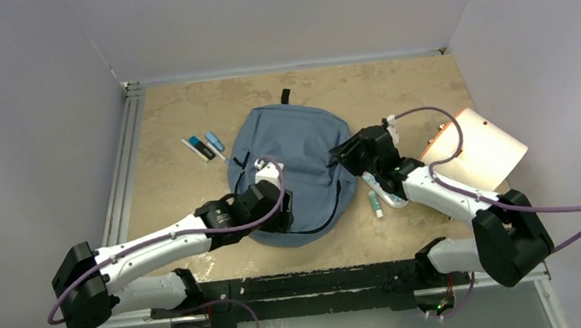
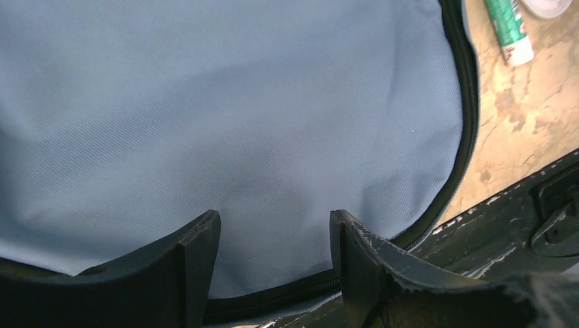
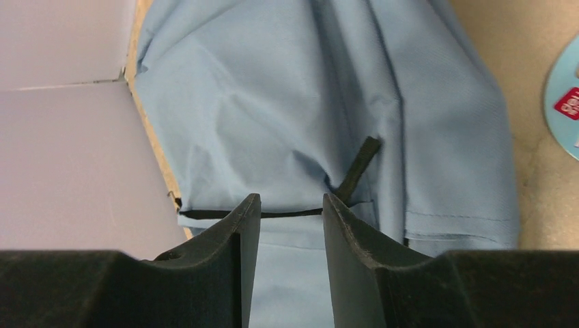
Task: Pack the student bag
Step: Unzip the student bag at the center of the board.
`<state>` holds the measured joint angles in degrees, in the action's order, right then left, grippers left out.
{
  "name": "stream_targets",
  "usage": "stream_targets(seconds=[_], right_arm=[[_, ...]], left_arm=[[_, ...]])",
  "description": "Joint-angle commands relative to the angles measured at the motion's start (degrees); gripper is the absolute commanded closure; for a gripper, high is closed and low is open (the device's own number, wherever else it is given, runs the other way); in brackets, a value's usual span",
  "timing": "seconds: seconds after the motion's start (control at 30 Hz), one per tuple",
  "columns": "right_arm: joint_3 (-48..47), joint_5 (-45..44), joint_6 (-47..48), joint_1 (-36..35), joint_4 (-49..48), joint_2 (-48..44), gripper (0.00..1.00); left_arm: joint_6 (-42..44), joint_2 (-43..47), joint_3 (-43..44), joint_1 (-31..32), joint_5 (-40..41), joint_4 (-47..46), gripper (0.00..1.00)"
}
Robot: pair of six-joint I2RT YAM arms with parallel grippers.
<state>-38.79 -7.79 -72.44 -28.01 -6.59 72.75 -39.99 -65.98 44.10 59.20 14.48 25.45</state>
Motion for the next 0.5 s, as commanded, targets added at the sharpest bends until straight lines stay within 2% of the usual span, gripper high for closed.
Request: stream_targets(seconds=[0.0, 0.47], right_arm=[[2.93, -0.29, -6.81, 1.13, -3.91, -1.4, 0.58], [4.71, 4.02, -8.12, 3.52, -10.89, 4.98, 0.58]], left_arm=[[-3.13, -1.84, -1.25, 2.82, 3.34, -3.21, 0.41], [-6.62, -5.99, -4.85, 4.83, 4.24, -4.36, 0.42]])
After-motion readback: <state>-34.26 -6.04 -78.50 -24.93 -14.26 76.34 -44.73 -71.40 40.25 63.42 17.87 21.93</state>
